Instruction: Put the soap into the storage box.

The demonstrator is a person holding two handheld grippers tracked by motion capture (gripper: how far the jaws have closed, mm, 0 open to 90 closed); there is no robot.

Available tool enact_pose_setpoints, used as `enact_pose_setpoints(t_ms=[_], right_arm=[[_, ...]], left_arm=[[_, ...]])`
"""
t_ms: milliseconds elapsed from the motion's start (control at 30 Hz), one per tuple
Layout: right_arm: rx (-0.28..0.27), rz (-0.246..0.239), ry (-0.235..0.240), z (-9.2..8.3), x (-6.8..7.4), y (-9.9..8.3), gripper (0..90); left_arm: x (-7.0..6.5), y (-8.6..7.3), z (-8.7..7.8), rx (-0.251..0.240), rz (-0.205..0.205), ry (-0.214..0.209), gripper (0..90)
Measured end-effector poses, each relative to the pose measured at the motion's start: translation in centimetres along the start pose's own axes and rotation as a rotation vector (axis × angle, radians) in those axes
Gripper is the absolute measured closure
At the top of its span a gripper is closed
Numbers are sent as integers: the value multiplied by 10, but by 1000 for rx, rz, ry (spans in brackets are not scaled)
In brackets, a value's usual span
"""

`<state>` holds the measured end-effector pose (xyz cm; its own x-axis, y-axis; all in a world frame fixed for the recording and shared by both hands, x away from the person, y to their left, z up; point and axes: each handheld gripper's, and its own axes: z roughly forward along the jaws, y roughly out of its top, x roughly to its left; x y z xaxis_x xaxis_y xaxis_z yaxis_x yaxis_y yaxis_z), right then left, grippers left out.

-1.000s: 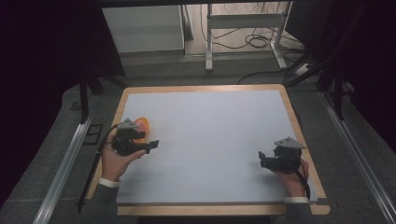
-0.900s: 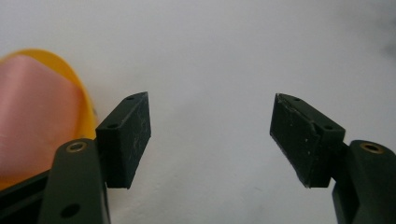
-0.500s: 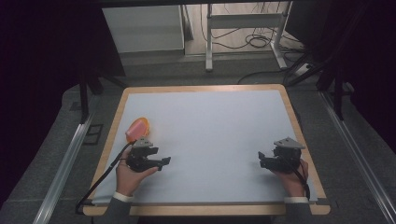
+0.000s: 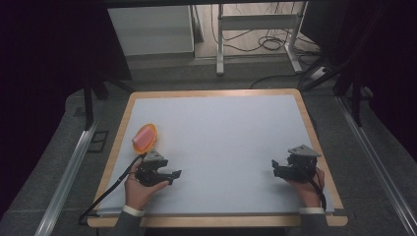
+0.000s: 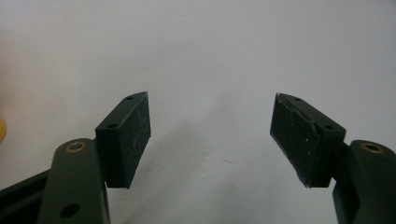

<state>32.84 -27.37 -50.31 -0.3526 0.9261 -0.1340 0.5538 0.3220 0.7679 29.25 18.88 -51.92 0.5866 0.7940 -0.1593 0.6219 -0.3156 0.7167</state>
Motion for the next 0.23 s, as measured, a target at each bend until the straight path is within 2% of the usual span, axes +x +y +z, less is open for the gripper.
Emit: enact_pose_setpoints(t_ms=[233], right_arm=[[-2, -3, 0, 2, 3, 0, 62]], left_arm=[[3, -2, -4, -2, 0, 12, 283]])
